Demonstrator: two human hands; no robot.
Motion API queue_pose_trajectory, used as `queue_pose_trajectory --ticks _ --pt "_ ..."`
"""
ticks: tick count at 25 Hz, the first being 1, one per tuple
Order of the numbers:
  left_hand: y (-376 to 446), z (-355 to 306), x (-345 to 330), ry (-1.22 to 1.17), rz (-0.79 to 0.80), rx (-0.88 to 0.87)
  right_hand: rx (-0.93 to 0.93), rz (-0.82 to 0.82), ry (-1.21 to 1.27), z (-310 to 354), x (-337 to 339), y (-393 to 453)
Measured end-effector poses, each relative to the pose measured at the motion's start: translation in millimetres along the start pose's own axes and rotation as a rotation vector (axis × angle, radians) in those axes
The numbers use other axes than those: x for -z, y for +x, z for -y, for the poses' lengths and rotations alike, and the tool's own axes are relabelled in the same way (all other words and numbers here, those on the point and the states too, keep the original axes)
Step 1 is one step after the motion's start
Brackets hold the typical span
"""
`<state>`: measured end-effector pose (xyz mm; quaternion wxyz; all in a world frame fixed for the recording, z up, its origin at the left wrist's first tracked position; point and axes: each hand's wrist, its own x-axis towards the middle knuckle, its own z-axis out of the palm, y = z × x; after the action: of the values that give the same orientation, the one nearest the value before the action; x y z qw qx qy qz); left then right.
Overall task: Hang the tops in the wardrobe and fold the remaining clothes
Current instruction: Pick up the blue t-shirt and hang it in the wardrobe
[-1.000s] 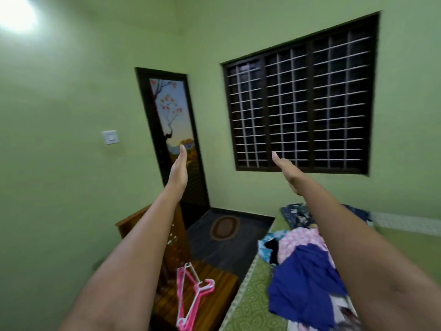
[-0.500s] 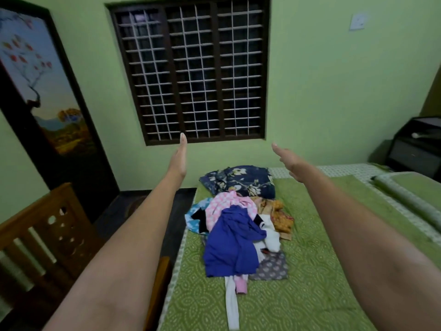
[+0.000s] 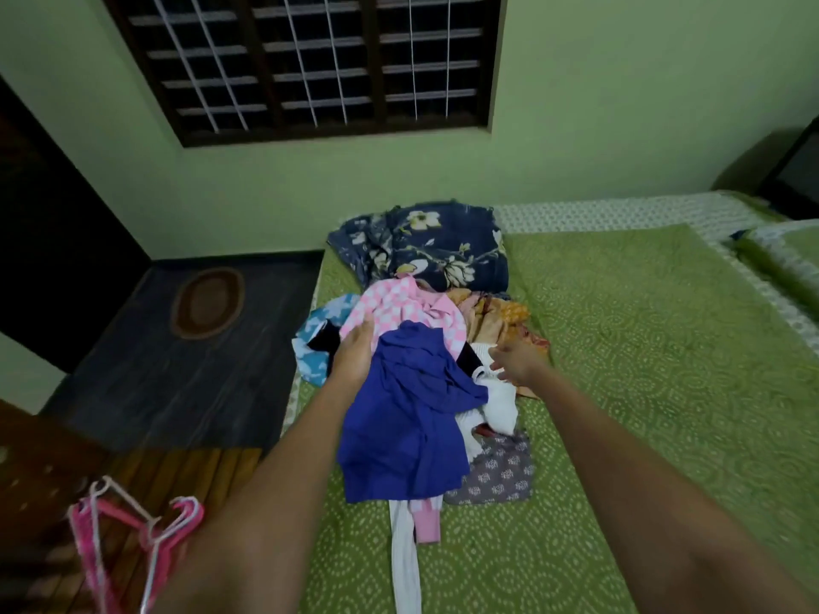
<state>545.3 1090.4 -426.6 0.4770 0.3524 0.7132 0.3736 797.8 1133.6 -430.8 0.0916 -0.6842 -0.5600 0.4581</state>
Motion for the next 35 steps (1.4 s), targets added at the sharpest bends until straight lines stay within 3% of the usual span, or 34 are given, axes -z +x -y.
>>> queue_pose_trajectory --ticks 4,9,16,20,23,27,29,32,35 --pt "81 81 -56 0.103 0.066 0.161 -0.088 0.074 -0.112 -34 -50 111" --pt "138 143 -103 0.092 0.165 0.331 -0.003 0.170 -0.343 -66 -106 203" --pt "157 178 -126 0.163 0.195 0.311 -0.158 0.213 -0.189 -76 -139 239" --pt "137 145 -95 0.391 0.245 -0.075 -0.301 0.489 0.321 -30 -112 205" --pt "106 84 -76 0.314 0.315 -0.163 -0.150 0.596 0.458 36 -80 170" --pt "76 -7 -27 0.325 0.002 -0.256 0.045 0.528 0.368 119 -34 100" --pt "51 -54 11 0.314 -0.078 -0.254 0.152 0.469 0.378 144 -12 59" --pt "-9 -104 58 0.325 -0.051 -0.273 0.307 0.363 0.121 161 -3 -13" --pt "-78 -130 86 0.378 0.026 -0.419 0.431 0.297 -0.036 164 -27 -87"
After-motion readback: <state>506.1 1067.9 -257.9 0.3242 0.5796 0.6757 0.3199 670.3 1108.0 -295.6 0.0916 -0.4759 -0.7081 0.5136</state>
